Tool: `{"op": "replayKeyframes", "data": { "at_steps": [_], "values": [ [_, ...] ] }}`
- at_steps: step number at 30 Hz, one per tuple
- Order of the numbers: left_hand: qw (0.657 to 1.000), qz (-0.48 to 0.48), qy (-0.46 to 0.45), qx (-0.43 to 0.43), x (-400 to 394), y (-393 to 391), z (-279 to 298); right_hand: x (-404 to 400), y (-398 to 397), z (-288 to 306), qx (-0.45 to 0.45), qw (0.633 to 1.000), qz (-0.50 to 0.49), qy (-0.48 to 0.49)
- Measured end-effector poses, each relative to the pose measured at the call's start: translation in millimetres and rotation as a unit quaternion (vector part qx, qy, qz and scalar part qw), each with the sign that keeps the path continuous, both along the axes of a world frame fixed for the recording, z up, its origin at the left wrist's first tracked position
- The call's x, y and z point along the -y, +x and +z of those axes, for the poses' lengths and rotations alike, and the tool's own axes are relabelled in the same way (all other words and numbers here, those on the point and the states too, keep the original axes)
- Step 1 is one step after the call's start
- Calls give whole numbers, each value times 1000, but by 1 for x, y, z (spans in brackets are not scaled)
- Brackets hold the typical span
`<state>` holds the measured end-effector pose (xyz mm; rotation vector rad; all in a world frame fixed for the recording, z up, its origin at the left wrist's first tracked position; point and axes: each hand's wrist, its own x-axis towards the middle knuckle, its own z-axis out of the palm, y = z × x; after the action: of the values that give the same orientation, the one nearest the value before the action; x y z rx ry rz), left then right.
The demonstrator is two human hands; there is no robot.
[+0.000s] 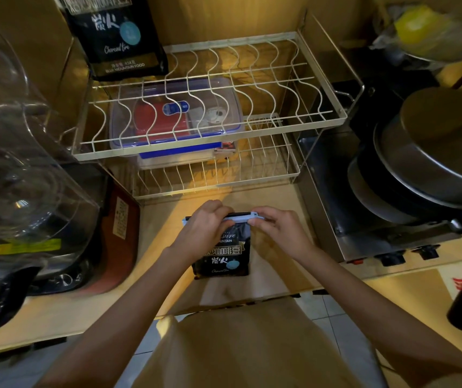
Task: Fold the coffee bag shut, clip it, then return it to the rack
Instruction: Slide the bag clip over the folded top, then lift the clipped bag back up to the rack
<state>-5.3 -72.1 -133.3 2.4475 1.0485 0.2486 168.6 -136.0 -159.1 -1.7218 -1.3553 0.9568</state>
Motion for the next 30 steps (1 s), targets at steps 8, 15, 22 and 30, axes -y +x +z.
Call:
{"op": "replayKeyframes", "data": {
  "at_steps": [8,15,22,30],
  "values": [
    [999,3,51,17,8,-5,-1,5,-7,-16,-103,970,118,-184],
    [995,84,-13,-54,3,-22,7,10,-22,-36,-99,965,125,-209],
    [874,176,-444,83,12,-88,-40,11,-22,-39,-91,964,112,-222],
    [917,206,-319,124,34,-63,-74,14,-22,-31,-87,967,111,-210]
  ]
}}
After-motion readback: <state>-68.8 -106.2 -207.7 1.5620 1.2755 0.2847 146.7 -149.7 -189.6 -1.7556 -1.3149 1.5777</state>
